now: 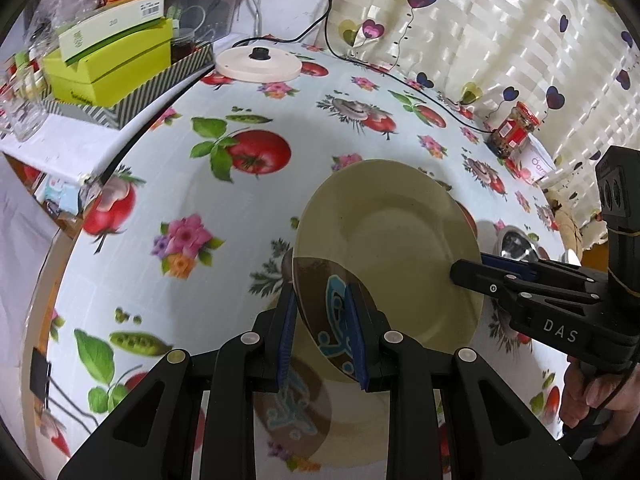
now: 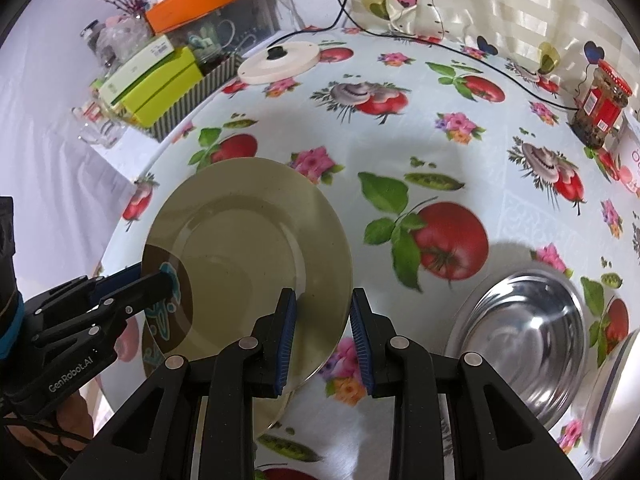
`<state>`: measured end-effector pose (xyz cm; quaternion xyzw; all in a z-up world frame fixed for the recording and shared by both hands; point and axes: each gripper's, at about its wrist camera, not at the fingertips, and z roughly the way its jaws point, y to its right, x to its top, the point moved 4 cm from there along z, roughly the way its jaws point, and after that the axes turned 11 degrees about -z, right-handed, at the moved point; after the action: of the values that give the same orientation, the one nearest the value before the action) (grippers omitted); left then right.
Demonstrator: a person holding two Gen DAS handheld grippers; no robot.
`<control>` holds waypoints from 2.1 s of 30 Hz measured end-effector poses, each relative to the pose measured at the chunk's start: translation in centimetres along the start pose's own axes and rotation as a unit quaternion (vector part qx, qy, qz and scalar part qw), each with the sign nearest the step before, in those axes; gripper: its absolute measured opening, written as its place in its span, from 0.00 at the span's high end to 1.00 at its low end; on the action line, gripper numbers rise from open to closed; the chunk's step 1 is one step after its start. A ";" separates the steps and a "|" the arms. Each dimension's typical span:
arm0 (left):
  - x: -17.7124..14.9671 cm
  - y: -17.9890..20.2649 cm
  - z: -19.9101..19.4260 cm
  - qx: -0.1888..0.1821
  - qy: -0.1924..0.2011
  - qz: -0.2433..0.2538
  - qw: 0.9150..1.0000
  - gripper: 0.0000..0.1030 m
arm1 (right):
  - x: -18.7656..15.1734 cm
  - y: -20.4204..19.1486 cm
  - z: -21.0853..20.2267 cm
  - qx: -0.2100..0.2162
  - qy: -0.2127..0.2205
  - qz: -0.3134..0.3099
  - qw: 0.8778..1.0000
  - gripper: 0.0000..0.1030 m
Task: Organize plates and bowls
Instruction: 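Align the held plate on top of the other plate with the left tool, then open the left tool to release the beige plate onto the stack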
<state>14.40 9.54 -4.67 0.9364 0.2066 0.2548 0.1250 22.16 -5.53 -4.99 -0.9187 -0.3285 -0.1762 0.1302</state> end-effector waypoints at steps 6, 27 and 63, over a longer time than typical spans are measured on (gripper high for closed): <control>-1.1 -0.8 -0.6 0.006 0.000 -0.005 1.000 0.75 | -1.0 -1.3 0.1 0.005 -0.006 -0.006 1.000 0.74; -4.3 -3.0 -1.3 0.019 -0.009 -0.018 1.000 0.75 | -3.7 -4.2 0.8 0.012 -0.024 -0.024 0.999 0.74; -5.5 -3.6 -1.6 0.018 0.011 -0.019 1.000 0.75 | -4.5 -4.8 0.8 -0.011 -0.003 -0.044 0.999 0.77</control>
<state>8.09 10.43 -6.84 0.9315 0.2300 0.2593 0.1102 15.95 -4.13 -6.97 -0.9054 -0.3666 -0.1828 0.1116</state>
